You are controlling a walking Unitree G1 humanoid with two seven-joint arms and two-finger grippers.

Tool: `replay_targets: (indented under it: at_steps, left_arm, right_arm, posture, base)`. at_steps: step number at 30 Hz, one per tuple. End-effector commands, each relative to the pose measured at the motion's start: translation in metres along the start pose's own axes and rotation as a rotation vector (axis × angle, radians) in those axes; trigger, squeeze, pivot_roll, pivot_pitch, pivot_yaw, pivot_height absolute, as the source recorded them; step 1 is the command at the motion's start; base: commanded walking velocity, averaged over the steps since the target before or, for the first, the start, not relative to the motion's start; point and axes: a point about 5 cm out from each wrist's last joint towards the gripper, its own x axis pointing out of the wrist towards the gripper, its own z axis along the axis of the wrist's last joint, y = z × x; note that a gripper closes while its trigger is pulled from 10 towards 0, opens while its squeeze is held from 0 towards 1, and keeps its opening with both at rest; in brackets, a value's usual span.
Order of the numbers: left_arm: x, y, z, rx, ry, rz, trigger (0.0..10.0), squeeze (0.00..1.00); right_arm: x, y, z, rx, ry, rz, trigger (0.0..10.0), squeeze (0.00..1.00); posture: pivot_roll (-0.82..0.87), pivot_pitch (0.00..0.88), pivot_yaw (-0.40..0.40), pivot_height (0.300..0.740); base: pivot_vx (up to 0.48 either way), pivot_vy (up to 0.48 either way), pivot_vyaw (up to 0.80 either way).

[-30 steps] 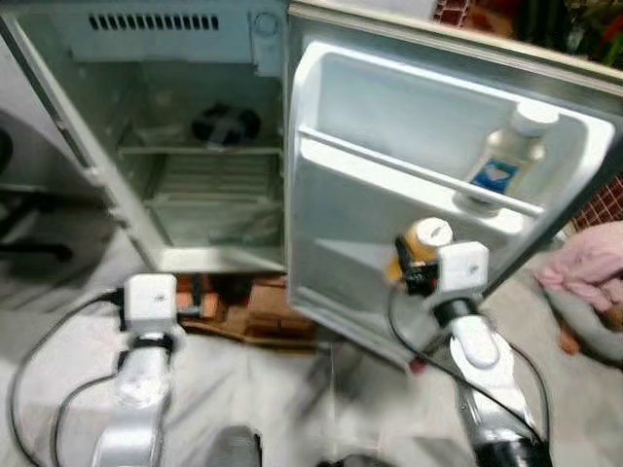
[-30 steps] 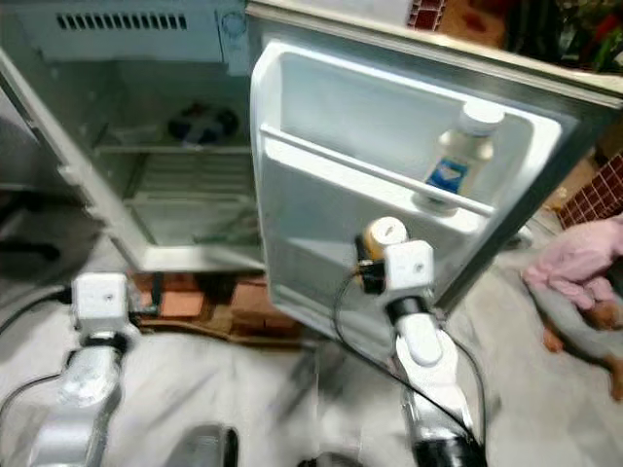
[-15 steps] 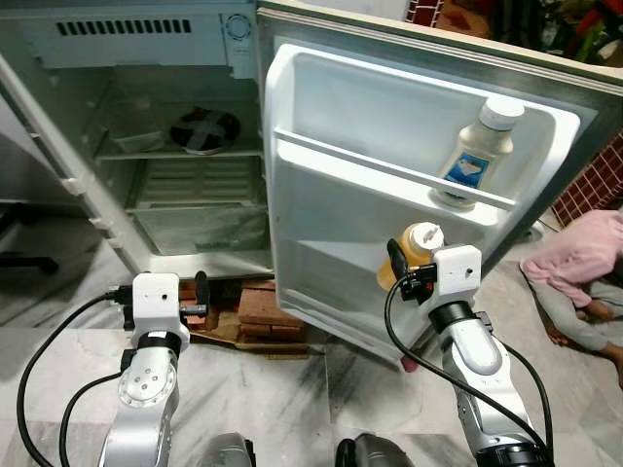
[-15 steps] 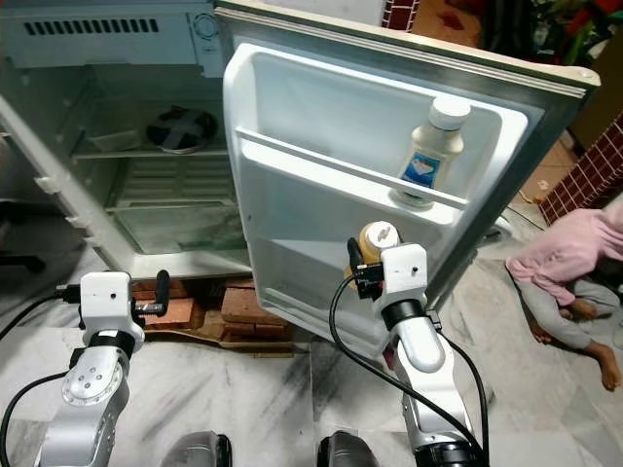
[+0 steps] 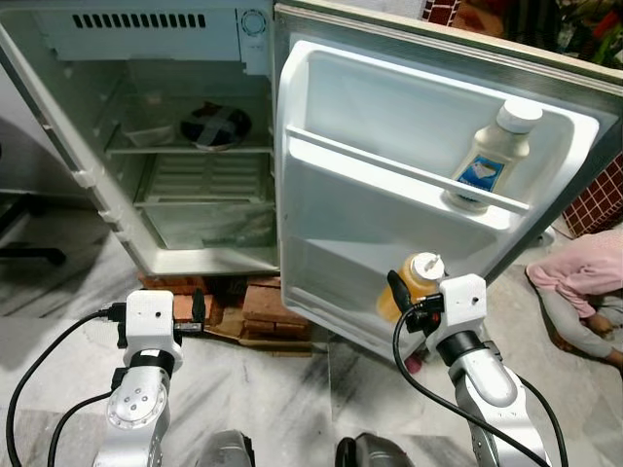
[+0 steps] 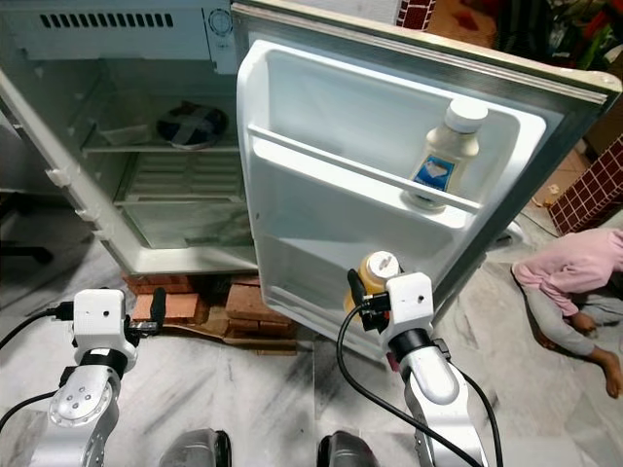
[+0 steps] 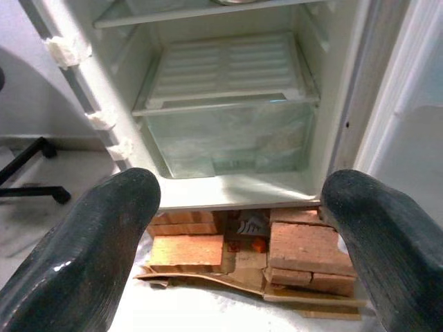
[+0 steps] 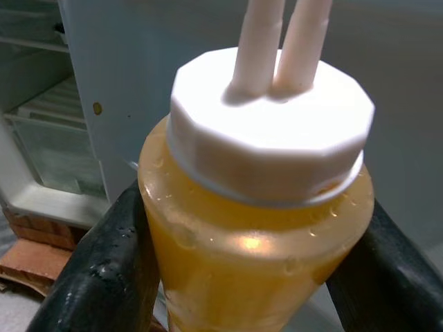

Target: Restocking fridge

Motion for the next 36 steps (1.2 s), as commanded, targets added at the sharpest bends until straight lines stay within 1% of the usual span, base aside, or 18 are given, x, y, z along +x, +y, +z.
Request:
replay_targets:
  at_steps: [1, 7, 8, 17, 19, 20, 29, 36]
  left_arm:
    - [-0.0004, -0.0001, 0.0023, 0.013, -0.004, -0.004, 10.0, 0.00]
    - [-0.0013, -0.0027, 0.0057, 0.015, -0.010, -0.012, 10.0, 0.00]
    - [-0.0011, -0.0026, 0.0060, 0.016, -0.011, -0.012, 10.0, 0.00]
    - [0.0004, -0.0023, 0.0050, 0.020, -0.006, -0.016, 10.0, 0.00]
    - [0.0003, -0.0023, 0.0051, 0.020, -0.006, -0.016, 10.0, 0.00]
    - [0.0003, -0.0024, 0.0054, 0.021, -0.006, -0.017, 10.0, 0.00]
    - [0.0000, -0.0002, 0.0052, 0.034, -0.004, -0.004, 10.0, 0.00]
    - [0.0013, 0.0005, 0.0083, 0.040, -0.025, 0.001, 10.0, 0.00]
  right_arm:
    - [0.0015, -0.0006, 0.0051, -0.002, -0.015, 0.008, 10.0, 0.00]
    - [0.0049, 0.0042, 0.0078, 0.011, -0.025, 0.019, 10.0, 0.00]
    - [0.0052, 0.0057, 0.0081, 0.014, -0.026, 0.022, 10.0, 0.00]
    - [0.0050, 0.0071, 0.0086, 0.019, -0.030, 0.019, 10.0, 0.00]
    - [0.0050, 0.0071, 0.0086, 0.019, -0.031, 0.019, 10.0, 0.00]
    - [0.0055, 0.0068, 0.0091, 0.018, -0.033, 0.016, 10.0, 0.00]
    - [0.0073, 0.0063, 0.0092, 0.012, -0.030, 0.010, 10.0, 0.00]
    - [0.0105, 0.0063, 0.0106, 0.003, -0.037, 0.006, 10.0, 0.00]
  posture:
    - [0.07, 0.137, -0.043, 0.717]
    - [0.08, 0.141, -0.042, 0.678]
    - [0.08, 0.143, -0.042, 0.663]
    - [0.07, 0.148, -0.040, 0.598]
    - [0.07, 0.149, -0.039, 0.593]
    - [0.07, 0.150, -0.040, 0.584]
    - [0.08, 0.153, -0.039, 0.584]
    - [0.08, 0.153, -0.041, 0.584]
  base:
    - [0.000, 0.000, 0.00]
    - [0.000, 0.000, 0.00]
    - [0.000, 0.000, 0.00]
    - [0.000, 0.000, 0.00]
    - [0.000, 0.000, 0.00]
    - [0.000, 0.000, 0.00]
    - [0.000, 0.000, 0.00]
    - [0.000, 0.000, 0.00]
